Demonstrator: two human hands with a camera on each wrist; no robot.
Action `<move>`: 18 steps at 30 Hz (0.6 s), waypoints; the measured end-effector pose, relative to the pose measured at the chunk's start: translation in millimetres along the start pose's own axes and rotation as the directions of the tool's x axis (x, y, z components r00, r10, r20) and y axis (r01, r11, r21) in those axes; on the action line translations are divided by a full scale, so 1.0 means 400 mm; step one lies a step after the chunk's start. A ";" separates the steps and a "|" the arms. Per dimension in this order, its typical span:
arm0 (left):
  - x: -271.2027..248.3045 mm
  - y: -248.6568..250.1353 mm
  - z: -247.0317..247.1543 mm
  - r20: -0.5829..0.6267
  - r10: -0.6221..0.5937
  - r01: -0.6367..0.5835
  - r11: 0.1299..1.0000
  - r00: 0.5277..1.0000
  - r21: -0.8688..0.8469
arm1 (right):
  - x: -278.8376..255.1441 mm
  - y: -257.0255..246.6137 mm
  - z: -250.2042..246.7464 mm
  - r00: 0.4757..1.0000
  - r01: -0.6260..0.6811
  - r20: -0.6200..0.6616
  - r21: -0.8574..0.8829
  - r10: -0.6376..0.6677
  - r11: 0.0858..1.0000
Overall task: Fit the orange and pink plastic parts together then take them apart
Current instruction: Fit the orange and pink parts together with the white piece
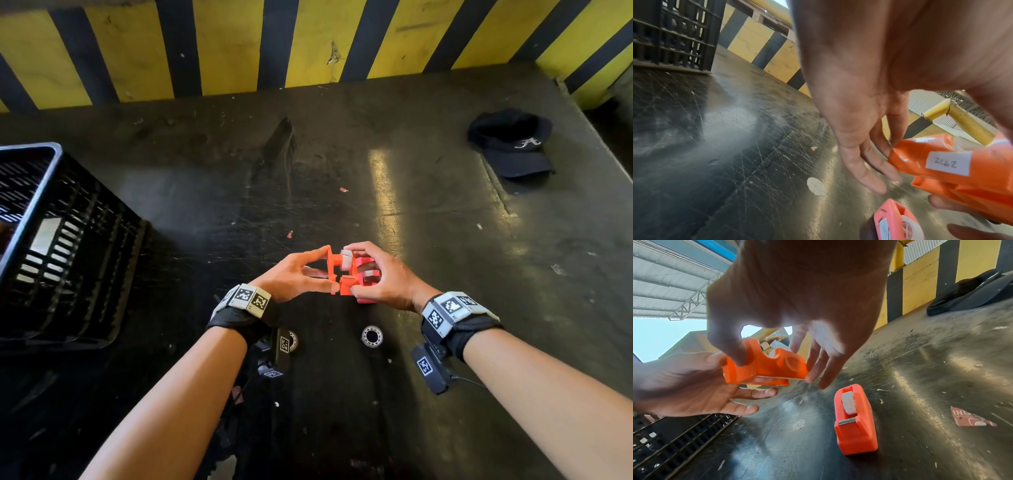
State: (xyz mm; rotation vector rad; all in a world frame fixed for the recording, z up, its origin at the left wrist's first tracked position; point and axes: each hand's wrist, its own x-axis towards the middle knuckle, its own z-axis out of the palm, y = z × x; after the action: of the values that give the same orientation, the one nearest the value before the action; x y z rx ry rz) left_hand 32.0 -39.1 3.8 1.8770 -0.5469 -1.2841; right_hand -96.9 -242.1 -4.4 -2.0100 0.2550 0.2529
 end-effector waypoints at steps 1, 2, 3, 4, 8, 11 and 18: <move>-0.002 0.001 0.001 0.001 -0.006 0.006 1.000 1.000 0.002 | -0.002 0.000 -0.001 1.000 0.002 -0.003 -0.002 -0.002 1.000; -0.002 0.000 0.001 0.001 -0.012 0.012 1.000 1.000 0.003 | -0.004 -0.001 -0.002 1.000 0.004 -0.007 -0.004 -0.004 1.000; -0.003 -0.001 0.000 0.002 -0.019 0.019 1.000 1.000 0.005 | -0.006 -0.002 -0.003 1.000 0.004 -0.008 -0.005 -0.005 1.000; -0.005 0.002 0.000 0.005 -0.020 0.020 1.000 1.000 0.005 | -0.008 -0.004 -0.004 1.000 0.005 -0.007 -0.005 -0.005 1.000; -0.019 0.023 0.013 0.020 0.007 -0.007 1.000 1.000 -0.006 | -0.013 -0.011 -0.003 1.000 0.026 0.001 -0.012 -0.026 1.000; -0.025 0.032 0.018 0.010 0.031 -0.030 0.999 0.999 -0.040 | -0.009 -0.016 -0.006 0.999 0.032 0.000 -0.010 -0.032 0.999; -0.034 0.036 0.015 -0.037 0.106 -0.109 0.992 0.994 -0.063 | -0.003 -0.012 -0.010 0.999 0.035 -0.008 0.021 -0.035 0.999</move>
State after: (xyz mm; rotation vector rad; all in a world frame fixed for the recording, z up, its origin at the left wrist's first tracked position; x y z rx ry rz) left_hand 22.1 -40.2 22.1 1.7876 -0.5738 -1.1847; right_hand -96.5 -243.6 1.8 -1.9928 0.2262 0.2189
